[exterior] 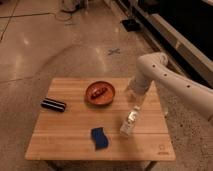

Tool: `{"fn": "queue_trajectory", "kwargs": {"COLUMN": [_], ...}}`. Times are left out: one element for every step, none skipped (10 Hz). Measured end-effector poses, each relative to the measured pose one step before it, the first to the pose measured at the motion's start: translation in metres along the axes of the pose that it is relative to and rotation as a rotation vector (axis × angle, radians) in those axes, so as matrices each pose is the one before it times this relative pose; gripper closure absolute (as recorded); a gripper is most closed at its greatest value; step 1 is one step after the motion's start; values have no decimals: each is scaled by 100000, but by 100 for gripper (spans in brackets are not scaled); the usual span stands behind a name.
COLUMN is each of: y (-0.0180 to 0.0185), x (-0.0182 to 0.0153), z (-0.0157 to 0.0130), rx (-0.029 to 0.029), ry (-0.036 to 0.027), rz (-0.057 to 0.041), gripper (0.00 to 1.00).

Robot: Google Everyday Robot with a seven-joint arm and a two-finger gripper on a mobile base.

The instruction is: Place the bottle in the ceramic bowl

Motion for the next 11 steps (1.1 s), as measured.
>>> {"fn": "queue_trajectory", "kwargs": {"y": [5,189,545,570,575,420,435,724,480,505,537], "x": [8,89,114,-20,-224,-210,-53,-168,-299,-294,-223], "z": [15,287,711,843,990,687,454,746,643,757,814], "rx": [-43,-164,-550,-286,72,262,118,-173,-675,-1168,-1397], "ry": [87,522,863,842,775,422,595,673,197,393,506], "rz": [-247,-1703,-2920,-3498,-3993,-2723,-2066,-3361,-2618,-2637,-2155], "gripper": [34,34,34,34,34,34,34,34,34,34,34]}}
